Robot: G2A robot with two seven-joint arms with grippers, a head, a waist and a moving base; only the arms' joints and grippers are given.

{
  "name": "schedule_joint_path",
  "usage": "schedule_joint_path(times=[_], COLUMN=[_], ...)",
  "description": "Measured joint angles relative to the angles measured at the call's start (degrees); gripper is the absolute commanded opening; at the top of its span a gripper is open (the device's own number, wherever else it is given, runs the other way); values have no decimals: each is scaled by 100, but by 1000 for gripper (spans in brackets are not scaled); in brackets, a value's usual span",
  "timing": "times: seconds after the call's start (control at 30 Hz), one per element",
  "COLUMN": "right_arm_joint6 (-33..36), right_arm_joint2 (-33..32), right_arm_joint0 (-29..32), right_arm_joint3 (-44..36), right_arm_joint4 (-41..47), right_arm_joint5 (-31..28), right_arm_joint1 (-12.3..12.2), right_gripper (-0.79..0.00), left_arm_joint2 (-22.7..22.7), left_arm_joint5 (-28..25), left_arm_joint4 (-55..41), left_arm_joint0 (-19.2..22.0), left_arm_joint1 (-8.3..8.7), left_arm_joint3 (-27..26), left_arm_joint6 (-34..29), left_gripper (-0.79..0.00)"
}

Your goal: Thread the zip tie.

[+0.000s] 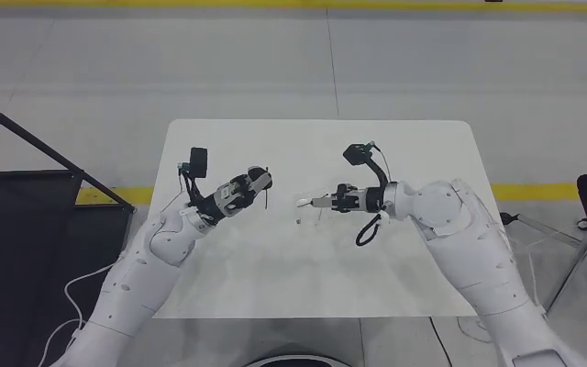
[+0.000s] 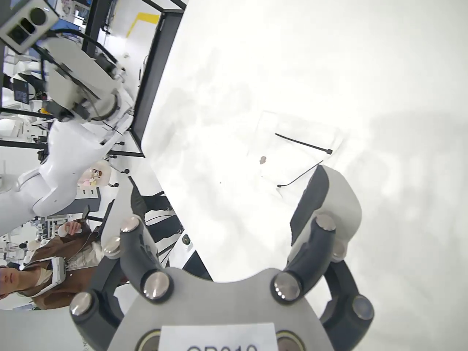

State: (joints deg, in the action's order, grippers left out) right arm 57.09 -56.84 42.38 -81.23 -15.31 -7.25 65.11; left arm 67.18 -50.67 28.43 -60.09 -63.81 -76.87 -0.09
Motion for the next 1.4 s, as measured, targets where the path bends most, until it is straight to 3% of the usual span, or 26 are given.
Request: schedule_joint_path(times=[0.1, 0.2, 0.3, 0.43, 0.8, 1.13, 1.4], right_arm_joint6=[-114, -62, 62, 139, 161, 126, 102], right_arm_joint2=[203, 368, 538, 779, 1244, 1404, 1509], right_arm_joint0=[-60, -165, -302, -542, -998, -1268, -1374], right_arm_joint3=[-233, -317, -221, 60, 649, 1205, 1504], right_arm_joint4=[-629, -1007, -1104, -1215, -1585, -1487, -1484], right_arm_joint5=[713, 1229, 1438, 1729, 2209, 2027, 1913], right_arm_joint1=[28, 64, 119, 218, 448, 626, 743], right_gripper=[0, -163, -379, -499, -523, -480, -560], left_arm_joint2=[-28, -35, -122, -162, -159, -159, -159], left_arm_joint5=[439, 868, 1350, 1483, 1474, 1474, 1474], left_arm_joint4=[610, 1208, 1760, 1913, 1902, 1902, 1902], left_arm_joint0=[-193, -288, -345, -355, -354, -354, -354], left_arm_joint1=[-53, -105, -162, -180, -179, -179, -179], left_arm_joint3=[-177, -229, -255, -250, -250, -250, -250], left_arm_joint6=[639, 1266, 1782, 1941, 1931, 1931, 1931], left_gripper=[-785, -785, -785, -785, -785, -785, -785])
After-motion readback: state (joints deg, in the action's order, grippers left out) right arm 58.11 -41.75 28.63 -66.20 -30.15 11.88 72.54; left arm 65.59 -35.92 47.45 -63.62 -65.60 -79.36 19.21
